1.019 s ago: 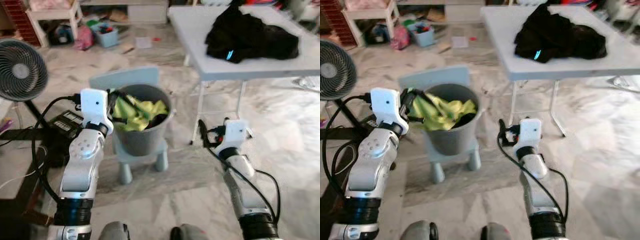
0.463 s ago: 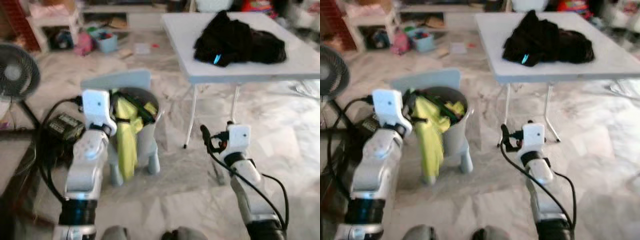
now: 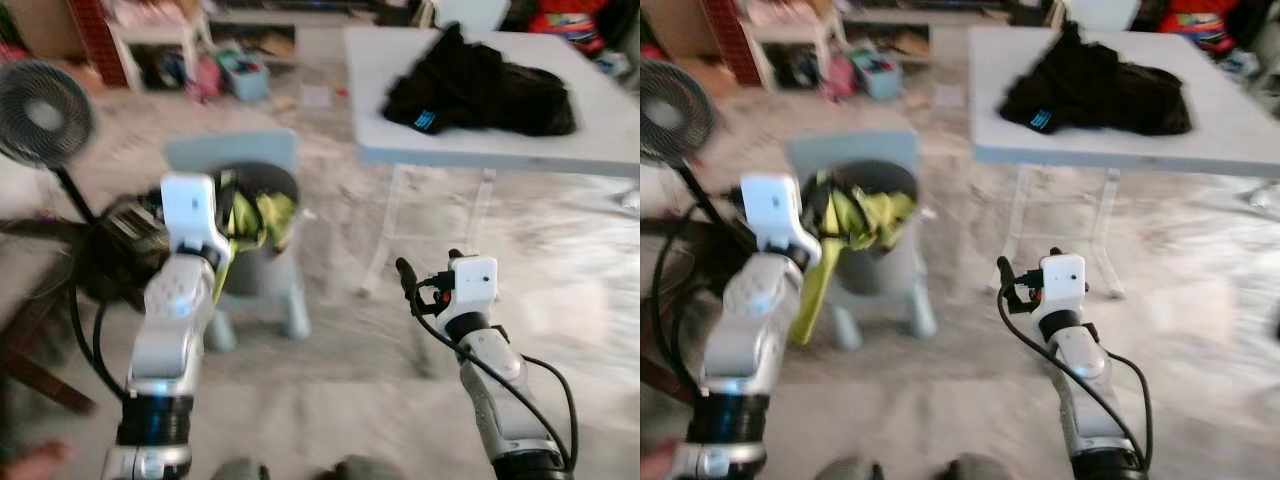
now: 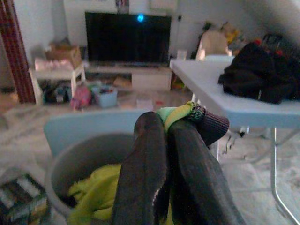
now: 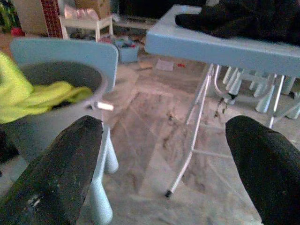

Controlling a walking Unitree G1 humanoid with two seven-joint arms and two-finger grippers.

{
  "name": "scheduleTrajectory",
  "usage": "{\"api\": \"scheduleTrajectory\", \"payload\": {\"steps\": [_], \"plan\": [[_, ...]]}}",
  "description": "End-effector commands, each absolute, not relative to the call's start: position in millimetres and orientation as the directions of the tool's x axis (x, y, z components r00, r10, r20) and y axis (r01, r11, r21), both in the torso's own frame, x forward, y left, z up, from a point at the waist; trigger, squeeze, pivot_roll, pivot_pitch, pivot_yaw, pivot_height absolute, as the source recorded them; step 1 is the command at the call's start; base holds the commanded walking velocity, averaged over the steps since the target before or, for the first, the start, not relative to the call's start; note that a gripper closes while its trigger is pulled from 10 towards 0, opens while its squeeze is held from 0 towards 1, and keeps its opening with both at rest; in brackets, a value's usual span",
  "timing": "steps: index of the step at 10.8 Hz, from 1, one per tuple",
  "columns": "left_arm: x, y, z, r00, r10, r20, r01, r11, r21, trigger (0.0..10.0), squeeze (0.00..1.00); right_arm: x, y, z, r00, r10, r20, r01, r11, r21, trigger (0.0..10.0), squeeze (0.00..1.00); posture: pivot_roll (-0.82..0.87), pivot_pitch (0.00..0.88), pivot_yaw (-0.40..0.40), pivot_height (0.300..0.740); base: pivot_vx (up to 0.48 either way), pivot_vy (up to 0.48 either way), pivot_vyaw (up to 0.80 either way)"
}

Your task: Hang hanger

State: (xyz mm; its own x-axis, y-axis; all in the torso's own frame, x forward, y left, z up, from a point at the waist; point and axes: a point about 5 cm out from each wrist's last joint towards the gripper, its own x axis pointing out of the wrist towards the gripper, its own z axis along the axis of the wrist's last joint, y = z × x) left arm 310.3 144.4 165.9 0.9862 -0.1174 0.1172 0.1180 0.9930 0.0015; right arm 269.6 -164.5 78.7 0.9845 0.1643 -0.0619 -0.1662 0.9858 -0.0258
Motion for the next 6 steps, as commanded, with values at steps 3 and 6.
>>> {"api": "scheduleTrajectory", "payload": {"steps": [3,6], "plan": [[318,130,198,0.963,-0.172,0.208,0.181,0.983,-0.025,10.0,0.0,271,-161,82,0.983,0.176,-0.053,-0.178,0.984,-0.026,10.0,0.0,-0.05,0.031,-0.027,0.74,0.0,-0.105,0.0],[320,104,221,0.922,-0.272,0.274,0.292,0.956,-0.035,10.0,0.0,270,-162,81,0.984,0.166,-0.058,-0.168,0.985,-0.031,10.0,0.0,-0.06,0.034,-0.02,0.74,0.0,0.0,0.0]]}}
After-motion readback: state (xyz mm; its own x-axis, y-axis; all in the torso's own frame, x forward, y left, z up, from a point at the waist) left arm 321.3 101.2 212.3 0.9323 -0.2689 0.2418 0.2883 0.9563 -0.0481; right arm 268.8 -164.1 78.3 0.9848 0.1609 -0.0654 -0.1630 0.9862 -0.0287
